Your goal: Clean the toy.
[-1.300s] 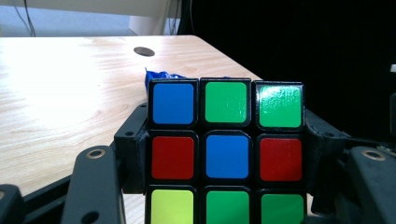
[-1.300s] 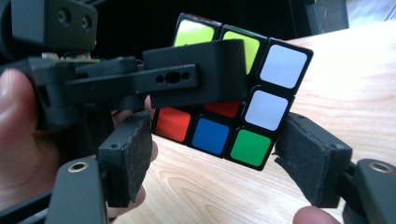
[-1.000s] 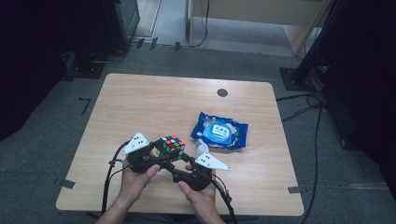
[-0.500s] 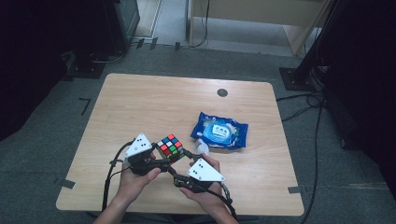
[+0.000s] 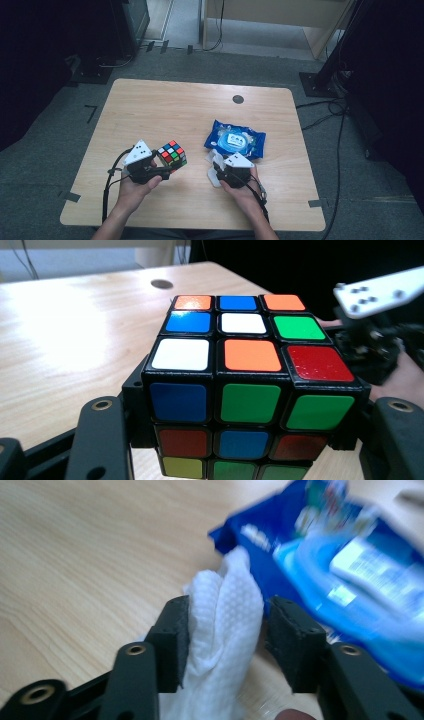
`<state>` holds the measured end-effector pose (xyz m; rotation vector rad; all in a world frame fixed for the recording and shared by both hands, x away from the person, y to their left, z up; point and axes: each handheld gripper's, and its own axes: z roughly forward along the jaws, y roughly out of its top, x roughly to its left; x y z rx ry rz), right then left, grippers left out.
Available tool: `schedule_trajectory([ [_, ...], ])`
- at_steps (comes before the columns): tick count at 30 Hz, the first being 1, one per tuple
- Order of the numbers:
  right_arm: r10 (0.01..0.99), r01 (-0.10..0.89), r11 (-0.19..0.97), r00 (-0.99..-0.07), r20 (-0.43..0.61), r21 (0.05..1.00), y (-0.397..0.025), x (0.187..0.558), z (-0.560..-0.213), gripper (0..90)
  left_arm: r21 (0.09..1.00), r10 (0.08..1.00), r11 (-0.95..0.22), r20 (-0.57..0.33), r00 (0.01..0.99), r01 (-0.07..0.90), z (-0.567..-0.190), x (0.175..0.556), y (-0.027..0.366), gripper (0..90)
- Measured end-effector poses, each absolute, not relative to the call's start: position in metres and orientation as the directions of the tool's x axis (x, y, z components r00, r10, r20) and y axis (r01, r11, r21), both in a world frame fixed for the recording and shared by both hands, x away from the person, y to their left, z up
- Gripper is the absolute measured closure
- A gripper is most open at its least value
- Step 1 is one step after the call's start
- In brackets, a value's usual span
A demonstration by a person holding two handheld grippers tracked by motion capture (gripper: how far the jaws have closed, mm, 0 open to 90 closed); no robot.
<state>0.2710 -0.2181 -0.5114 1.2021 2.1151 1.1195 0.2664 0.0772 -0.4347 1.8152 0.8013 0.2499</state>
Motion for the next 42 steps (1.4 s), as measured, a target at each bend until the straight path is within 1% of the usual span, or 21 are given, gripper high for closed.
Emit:
schedule_trajectory([
  [1,0.859,0.496,0.284,-0.512,0.013,0.821,-0.218,0.272,-0.513,59.6,0.893,0.626,-0.198,-0.202,0.753,0.403,-0.436,0.266,0.076,34.1],
  [4,0.852,0.516,0.289,-0.523,0.029,0.806,-0.218,0.272,-0.514,67.5,0.891,0.621,-0.214,-0.193,0.760,0.401,-0.440,0.267,0.074,34.1],
  [6,0.856,0.539,0.283,-0.515,0.044,0.793,-0.219,0.273,-0.516,71.1,0.893,0.620,-0.215,-0.188,0.761,0.395,-0.441,0.266,0.073,34.1],
  [7,0.866,0.549,0.271,-0.498,0.049,0.791,-0.220,0.273,-0.517,75.5,0.894,0.621,-0.213,-0.187,0.761,0.394,-0.441,0.265,0.073,34.1],
  [9,0.865,0.562,0.244,-0.495,0.085,0.790,-0.223,0.273,-0.517,85.7,0.896,0.625,-0.216,-0.179,0.760,0.388,-0.442,0.265,0.073,34.1],
  [10,0.864,0.557,0.237,-0.496,0.089,0.796,-0.225,0.273,-0.516,87.6,0.896,0.627,-0.227,-0.166,0.761,0.382,-0.442,0.264,0.073,34.1],
  [14,0.851,0.520,0.142,-0.499,0.164,0.842,-0.229,0.267,-0.497,88.8,0.891,0.628,-0.274,-0.119,0.769,0.361,-0.446,0.262,0.067,34.1],
  [17,0.804,0.451,0.082,-0.557,0.209,0.889,-0.223,0.257,-0.472,88.7,0.884,0.622,-0.326,-0.067,0.780,0.336,-0.450,0.259,0.058,34.1],
  [21,0.739,0.346,0.044,-0.642,0.202,0.937,-0.206,0.238,-0.436,88.3,0.865,0.613,-0.408,0.023,0.790,0.291,-0.455,0.253,0.044,34.1],
  [24,0.696,0.308,0.030,-0.689,0.202,0.951,-0.190,0.224,-0.421,87.8,0.853,0.601,-0.447,0.065,0.796,0.269,-0.458,0.249,0.035,34.1],
  [26,0.665,0.314,0.023,-0.714,0.220,0.949,-0.179,0.218,-0.419,87.9,0.845,0.589,-0.473,0.091,0.803,0.251,-0.459,0.246,0.029,34.1],
  [28,0.647,0.315,0.049,-0.733,0.210,0.948,-0.166,0.214,-0.422,87.9,0.844,0.581,-0.480,0.101,0.808,0.239,-0.460,0.242,0.025,34.1],
  [30,0.653,0.327,0.076,-0.731,0.201,0.942,-0.158,0.215,-0.427,87.8,0.848,0.576,-0.474,0.096,0.812,0.236,-0.459,0.240,0.022,34.1],
  [33,0.650,0.362,0.048,-0.719,0.246,0.931,-0.156,0.219,-0.436,87.1,0.848,0.574,-0.478,0.105,0.812,0.228,-0.458,0.237,0.020,34.1],
  [35,0.651,0.355,0.053,-0.721,0.238,0.933,-0.157,0.219,-0.437,86.8,0.857,0.568,-0.465,0.097,0.817,0.222,-0.459,0.237,0.021,34.2],
  [37,0.683,0.339,0.066,-0.701,0.205,0.938,-0.158,0.220,-0.436,87.2,0.867,0.573,-0.447,0.087,0.815,0.222,-0.458,0.237,0.022,34.2],
  [39,0.694,0.348,0.043,-0.684,0.223,0.936,-0.164,0.224,-0.436,87.4,0.868,0.578,-0.444,0.089,0.811,0.221,-0.457,0.236,0.022,34.2],
  [42,0.725,0.347,0.048,-0.657,0.206,0.937,-0.172,0.229,-0.437,87.6,0.868,0.580,-0.447,0.096,0.809,0.217,-0.456,0.236,0.023,34.2],
])
